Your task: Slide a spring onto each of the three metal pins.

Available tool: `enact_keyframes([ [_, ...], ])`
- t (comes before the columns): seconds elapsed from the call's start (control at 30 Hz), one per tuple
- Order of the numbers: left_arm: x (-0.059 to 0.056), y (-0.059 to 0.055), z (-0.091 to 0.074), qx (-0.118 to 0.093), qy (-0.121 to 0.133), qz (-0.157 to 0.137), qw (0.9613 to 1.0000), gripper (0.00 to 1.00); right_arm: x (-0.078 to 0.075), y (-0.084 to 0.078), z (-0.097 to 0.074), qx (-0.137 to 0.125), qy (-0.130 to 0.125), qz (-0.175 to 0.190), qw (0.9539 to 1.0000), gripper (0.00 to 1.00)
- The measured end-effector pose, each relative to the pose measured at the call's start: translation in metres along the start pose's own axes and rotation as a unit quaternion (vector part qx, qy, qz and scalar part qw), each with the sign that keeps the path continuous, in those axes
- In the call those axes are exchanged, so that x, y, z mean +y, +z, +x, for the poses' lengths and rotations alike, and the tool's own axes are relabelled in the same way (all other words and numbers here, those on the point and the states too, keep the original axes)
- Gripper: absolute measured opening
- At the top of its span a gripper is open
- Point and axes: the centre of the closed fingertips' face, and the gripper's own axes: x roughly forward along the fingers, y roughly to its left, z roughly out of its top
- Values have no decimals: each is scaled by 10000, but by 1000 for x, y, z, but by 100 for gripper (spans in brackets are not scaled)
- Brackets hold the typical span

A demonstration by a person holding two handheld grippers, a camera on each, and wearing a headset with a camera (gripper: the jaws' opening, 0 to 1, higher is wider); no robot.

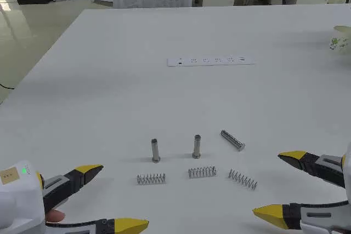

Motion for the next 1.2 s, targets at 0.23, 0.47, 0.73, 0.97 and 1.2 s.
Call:
enact_keyframes([
  [0.23, 0, -1, 0, 20, -7, 4, 10000, 87, 0, 0, 1, 8, 21, -19, 10000, 72],
  [0.47, 0, -1, 0, 24, -9, 2, 10000, 87, 1, 0, 2, 21, 40, -35, 10000, 72],
  [0.73, 0, 0, -1, 6, 4, -4, 10000, 87, 0, -1, 1, 16, 23, -17, 10000, 72],
  [0.97, 0, 0, -1, 4, 8, 2, 10000, 87, 2, -3, 1, 41, 33, -3, 10000, 71],
  [1.2, 1, 0, -1, -2, 12, -1, 10000, 87, 1, -3, 1, 39, 25, 9, 10000, 71],
])
